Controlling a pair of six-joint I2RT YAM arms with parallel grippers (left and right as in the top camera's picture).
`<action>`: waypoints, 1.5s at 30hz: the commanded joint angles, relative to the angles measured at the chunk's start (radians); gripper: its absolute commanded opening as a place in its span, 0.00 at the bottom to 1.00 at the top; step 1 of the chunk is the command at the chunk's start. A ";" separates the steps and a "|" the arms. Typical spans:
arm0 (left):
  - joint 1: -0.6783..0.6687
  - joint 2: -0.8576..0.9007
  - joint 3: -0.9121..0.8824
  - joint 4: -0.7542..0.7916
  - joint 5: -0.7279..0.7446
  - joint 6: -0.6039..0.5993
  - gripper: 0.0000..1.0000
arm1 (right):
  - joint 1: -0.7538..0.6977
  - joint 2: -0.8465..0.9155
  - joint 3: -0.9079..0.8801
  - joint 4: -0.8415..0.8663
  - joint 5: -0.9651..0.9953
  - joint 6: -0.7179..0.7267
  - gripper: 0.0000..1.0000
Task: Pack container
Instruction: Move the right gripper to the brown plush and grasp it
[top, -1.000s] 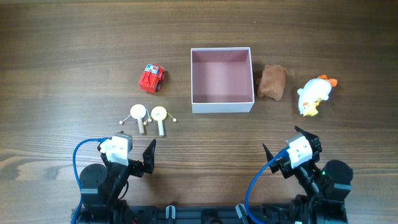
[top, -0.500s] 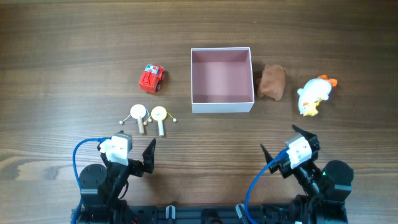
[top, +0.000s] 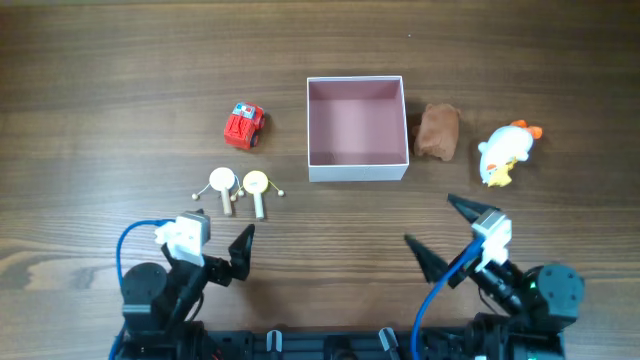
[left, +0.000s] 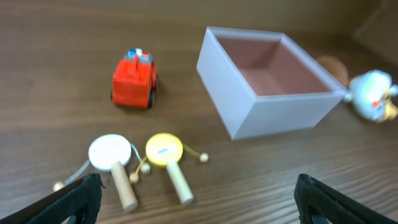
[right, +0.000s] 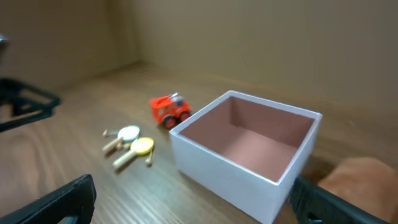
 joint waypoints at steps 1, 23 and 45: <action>-0.006 0.169 0.191 -0.045 -0.047 -0.037 1.00 | 0.003 0.197 0.180 -0.044 0.151 0.098 1.00; 0.079 1.145 0.818 -0.388 -0.196 -0.033 1.00 | 0.007 1.462 1.291 -0.854 0.499 0.126 1.00; 0.089 1.207 0.817 -0.387 -0.196 -0.034 1.00 | 0.164 1.988 1.291 -0.582 0.783 0.343 0.80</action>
